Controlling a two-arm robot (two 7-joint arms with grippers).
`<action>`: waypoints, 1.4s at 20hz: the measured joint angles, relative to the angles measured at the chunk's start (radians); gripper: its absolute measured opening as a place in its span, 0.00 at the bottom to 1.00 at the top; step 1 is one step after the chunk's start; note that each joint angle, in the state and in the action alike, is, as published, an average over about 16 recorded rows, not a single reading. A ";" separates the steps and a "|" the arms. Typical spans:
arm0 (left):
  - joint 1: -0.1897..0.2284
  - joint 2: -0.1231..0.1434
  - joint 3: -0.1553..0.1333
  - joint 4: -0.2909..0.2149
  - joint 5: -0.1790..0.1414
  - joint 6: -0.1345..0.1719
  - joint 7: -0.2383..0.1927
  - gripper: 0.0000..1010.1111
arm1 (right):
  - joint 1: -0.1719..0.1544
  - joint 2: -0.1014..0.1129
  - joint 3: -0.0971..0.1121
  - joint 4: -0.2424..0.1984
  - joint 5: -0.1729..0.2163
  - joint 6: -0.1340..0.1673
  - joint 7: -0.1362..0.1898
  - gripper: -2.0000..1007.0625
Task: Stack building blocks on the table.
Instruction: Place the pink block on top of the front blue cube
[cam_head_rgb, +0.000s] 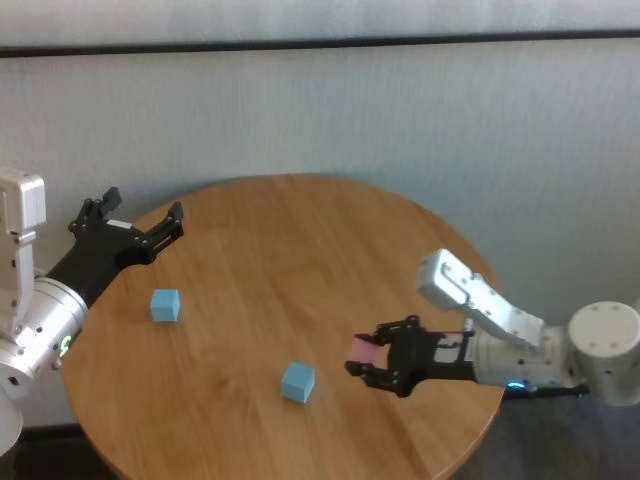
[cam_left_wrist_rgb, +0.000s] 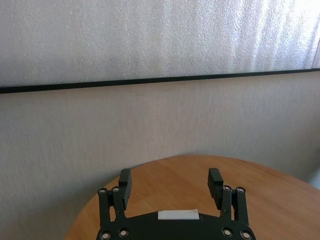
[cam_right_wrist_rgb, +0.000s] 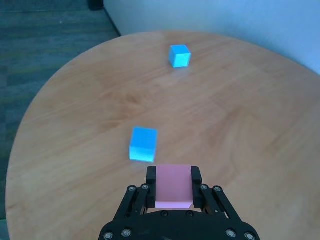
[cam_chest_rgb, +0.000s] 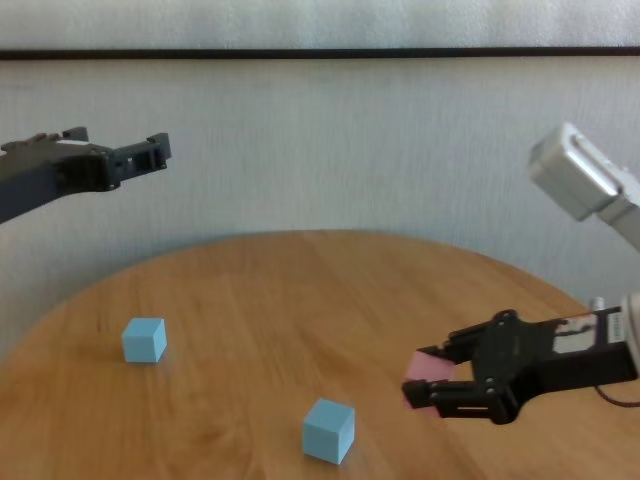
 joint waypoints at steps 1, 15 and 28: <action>0.000 0.000 0.000 0.000 0.000 0.000 0.000 0.99 | 0.003 -0.004 -0.006 -0.001 -0.004 0.004 0.002 0.37; 0.000 0.000 0.000 0.000 0.000 0.000 0.000 0.99 | 0.057 -0.060 -0.070 0.008 -0.013 0.073 0.025 0.37; 0.000 0.000 0.000 0.000 0.000 0.000 0.000 0.99 | 0.084 -0.106 -0.108 0.035 -0.006 0.105 0.021 0.37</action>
